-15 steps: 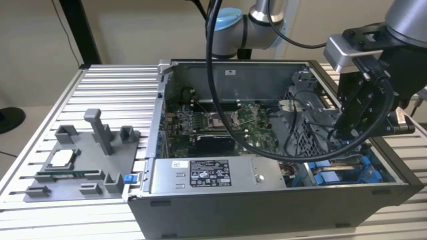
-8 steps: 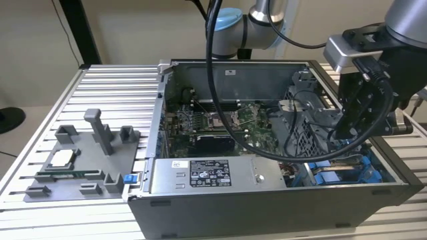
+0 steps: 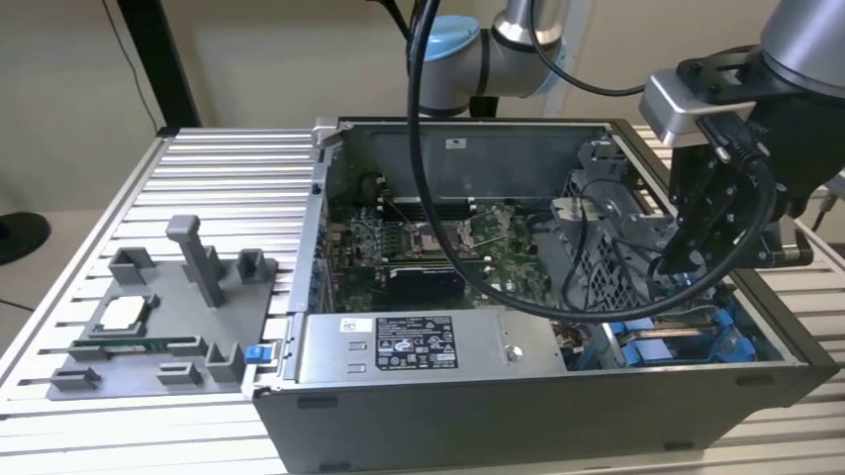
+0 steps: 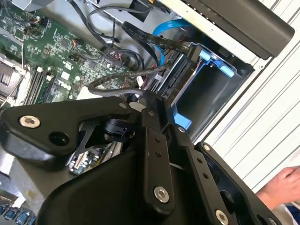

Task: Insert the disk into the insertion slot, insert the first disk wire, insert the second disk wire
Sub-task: 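Insert the first disk wire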

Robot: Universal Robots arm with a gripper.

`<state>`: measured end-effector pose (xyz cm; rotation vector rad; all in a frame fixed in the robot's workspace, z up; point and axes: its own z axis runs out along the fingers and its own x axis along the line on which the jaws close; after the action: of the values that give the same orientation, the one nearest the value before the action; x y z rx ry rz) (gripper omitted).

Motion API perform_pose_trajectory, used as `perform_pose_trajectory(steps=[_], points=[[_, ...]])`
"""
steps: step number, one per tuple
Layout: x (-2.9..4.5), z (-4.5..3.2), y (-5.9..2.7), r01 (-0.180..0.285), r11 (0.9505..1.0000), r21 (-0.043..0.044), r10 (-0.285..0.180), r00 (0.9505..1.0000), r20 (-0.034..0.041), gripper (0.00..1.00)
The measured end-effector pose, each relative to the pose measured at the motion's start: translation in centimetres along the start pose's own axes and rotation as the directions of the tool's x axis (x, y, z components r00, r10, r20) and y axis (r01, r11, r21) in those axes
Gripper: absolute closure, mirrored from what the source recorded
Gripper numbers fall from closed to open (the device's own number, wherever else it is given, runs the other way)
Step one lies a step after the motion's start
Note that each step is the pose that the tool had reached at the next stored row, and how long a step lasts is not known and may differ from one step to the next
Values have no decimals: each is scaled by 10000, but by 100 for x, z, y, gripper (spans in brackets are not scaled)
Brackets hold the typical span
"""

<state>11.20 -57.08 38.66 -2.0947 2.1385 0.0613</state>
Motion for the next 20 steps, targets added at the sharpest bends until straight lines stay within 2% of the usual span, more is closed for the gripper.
perform_pose_trajectory(steps=[2,3,20], points=[[2,7,-1,1,10000,1,-1,10000,-7,100],[4,13,-2,2,10000,1,-2,10000,-38,100],[5,24,-68,3,10000,-7,-3,10000,-52,100]])
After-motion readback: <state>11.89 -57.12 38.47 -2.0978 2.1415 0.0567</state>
